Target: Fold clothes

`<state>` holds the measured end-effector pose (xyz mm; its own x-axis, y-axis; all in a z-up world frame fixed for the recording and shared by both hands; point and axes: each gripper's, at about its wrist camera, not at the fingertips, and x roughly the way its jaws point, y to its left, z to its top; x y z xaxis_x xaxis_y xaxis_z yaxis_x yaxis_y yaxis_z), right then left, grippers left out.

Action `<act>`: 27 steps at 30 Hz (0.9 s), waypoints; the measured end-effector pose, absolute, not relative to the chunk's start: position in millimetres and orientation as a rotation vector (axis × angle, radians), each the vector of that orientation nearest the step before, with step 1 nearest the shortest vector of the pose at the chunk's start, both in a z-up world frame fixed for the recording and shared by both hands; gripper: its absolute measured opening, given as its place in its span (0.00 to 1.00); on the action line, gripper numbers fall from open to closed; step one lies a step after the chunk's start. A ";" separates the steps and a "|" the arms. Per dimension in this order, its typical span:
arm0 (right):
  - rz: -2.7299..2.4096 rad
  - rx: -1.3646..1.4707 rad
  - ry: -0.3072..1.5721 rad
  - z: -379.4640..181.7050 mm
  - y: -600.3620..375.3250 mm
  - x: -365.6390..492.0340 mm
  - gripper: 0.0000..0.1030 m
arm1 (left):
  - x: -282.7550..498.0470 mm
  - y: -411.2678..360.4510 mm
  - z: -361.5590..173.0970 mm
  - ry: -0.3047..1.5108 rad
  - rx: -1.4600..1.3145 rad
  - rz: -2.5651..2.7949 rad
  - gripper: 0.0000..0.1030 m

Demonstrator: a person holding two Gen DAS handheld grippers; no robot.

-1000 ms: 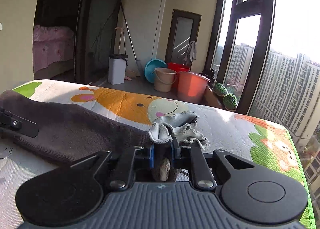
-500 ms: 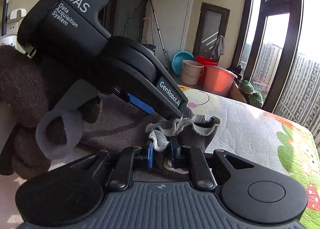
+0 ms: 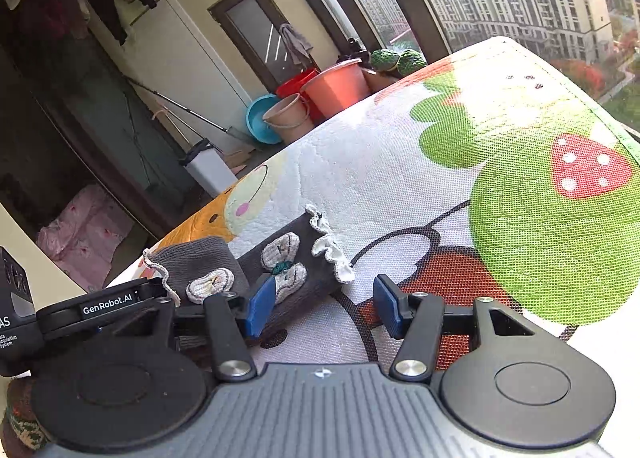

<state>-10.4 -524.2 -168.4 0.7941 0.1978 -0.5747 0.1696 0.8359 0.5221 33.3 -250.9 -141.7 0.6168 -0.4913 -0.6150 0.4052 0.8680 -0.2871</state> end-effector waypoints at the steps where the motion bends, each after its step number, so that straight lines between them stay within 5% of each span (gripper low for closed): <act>1: 0.002 0.581 0.634 -166.9 -520.5 -13.4 0.53 | 34.6 -245.2 -143.2 0.746 -0.162 -0.533 0.54; 6: -0.024 0.398 0.489 -144.7 -493.9 -24.8 0.54 | 44.1 -215.3 -148.4 0.763 -0.387 -0.570 0.58; 13: 0.060 0.248 0.531 -137.9 -462.0 -26.5 0.61 | 30.8 -200.9 -137.5 0.629 -0.412 -0.493 0.84; 23: 0.141 0.200 0.468 -123.5 -445.0 -38.9 0.64 | 16.3 -193.3 -133.4 0.633 -0.361 -0.442 0.85; 27: 0.202 0.182 0.472 -121.6 -434.5 -35.8 0.44 | 20.1 -190.2 -140.8 0.654 -0.377 -0.427 0.85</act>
